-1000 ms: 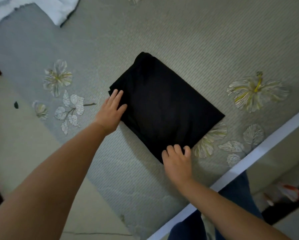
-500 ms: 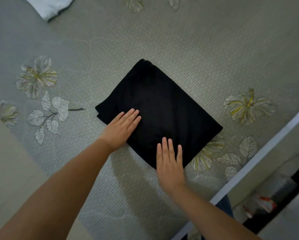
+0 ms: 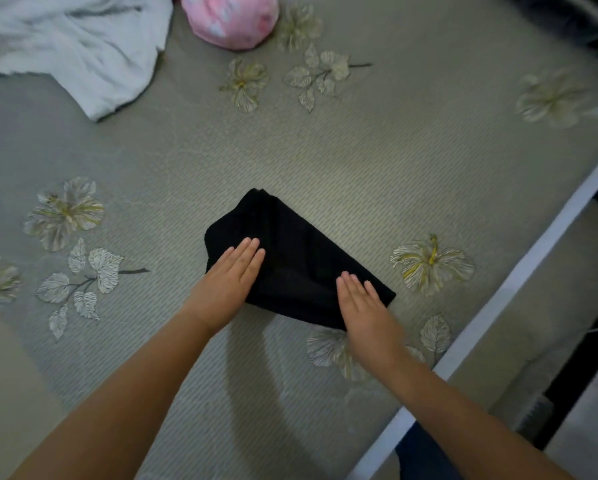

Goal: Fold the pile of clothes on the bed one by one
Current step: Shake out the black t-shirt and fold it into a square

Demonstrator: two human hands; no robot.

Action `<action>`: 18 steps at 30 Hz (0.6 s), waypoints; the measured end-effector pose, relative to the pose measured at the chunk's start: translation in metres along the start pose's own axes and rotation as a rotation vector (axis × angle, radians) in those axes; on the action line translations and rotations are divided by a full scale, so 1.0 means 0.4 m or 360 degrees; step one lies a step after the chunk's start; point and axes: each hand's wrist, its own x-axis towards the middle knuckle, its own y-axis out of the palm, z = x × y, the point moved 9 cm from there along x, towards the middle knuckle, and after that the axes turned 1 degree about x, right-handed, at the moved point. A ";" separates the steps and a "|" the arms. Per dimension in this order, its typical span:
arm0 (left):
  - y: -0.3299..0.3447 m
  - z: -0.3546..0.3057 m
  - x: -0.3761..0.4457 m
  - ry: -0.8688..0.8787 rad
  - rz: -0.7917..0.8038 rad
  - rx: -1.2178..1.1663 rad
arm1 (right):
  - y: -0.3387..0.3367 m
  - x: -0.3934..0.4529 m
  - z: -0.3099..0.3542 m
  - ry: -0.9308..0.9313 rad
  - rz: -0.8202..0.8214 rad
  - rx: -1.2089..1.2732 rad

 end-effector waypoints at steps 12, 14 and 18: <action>-0.599 -0.399 0.353 0.0311 -0.0350 0.0118 | -0.486 -0.007 -0.584 0.0202 -0.0271 -0.0033; -0.688 -0.492 0.420 0.0344 -0.0407 0.0128 | -0.558 -0.021 -0.708 0.0285 -0.0258 -0.0086; -0.844 -0.666 0.551 0.0359 -0.0481 0.0104 | -0.711 -0.057 -0.923 0.0443 -0.0335 -0.0139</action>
